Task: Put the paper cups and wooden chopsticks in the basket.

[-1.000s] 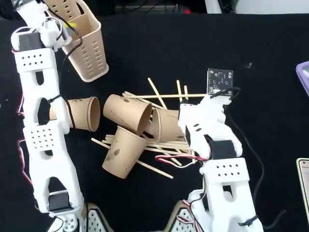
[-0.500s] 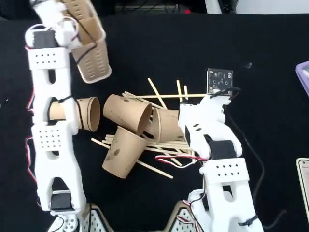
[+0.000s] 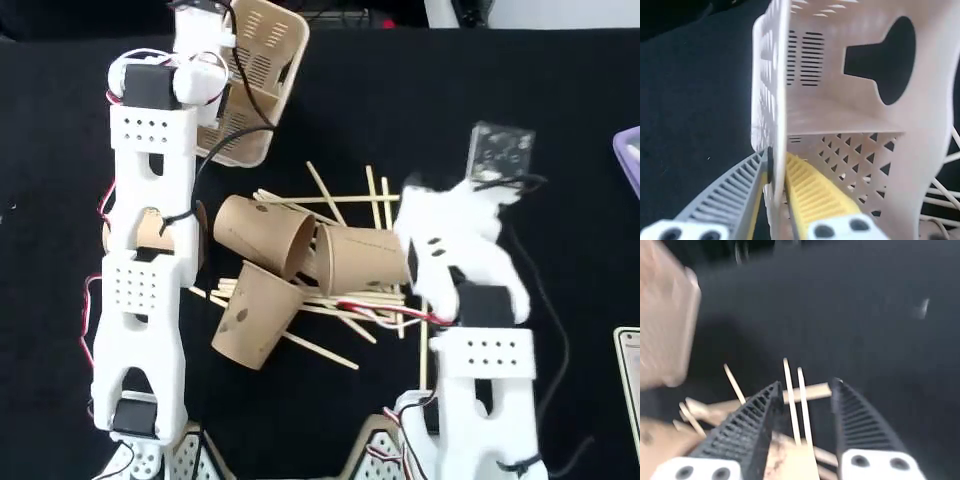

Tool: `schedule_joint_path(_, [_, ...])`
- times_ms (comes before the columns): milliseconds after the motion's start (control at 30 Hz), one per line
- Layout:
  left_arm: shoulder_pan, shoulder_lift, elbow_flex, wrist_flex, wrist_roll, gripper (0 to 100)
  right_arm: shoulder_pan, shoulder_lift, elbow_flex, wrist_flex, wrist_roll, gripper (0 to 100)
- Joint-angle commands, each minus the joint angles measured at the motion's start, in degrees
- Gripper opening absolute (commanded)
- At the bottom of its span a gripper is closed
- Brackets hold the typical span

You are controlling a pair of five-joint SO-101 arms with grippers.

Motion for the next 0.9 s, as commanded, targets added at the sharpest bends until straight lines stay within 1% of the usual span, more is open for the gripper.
schedule_joint_path(0, [2.5, -2.5, -1.4, 1.1, -0.7, 3, -1.6, 0.3, -9.4, -1.2, -0.1, 20.5])
schedule_joint_path(100, [4.3, -2.7, -1.4, 1.2, -0.8, 3, -5.5, 0.7, -14.0, -1.8, 0.0, 20.5])
schedule_joint_path(233, [6.1, -2.7, -1.4, 1.2, -0.8, 3, -9.5, 5.5, -15.2, -8.4, -0.4, 20.6])
schedule_joint_path(500, [8.0, -2.8, -1.3, 1.4, -0.8, 3, -9.8, 21.3, -12.2, -28.6, -0.1, 20.8])
schedule_joint_path(700, [9.0, -2.8, -1.3, 1.4, -0.8, 3, -9.8, 29.3, -12.6, -36.3, 0.0, 20.7])
schedule_joint_path(867, [11.6, -2.9, 0.2, 1.4, -0.7, 3, -10.0, 32.3, -12.6, -41.4, 0.0, 20.5])
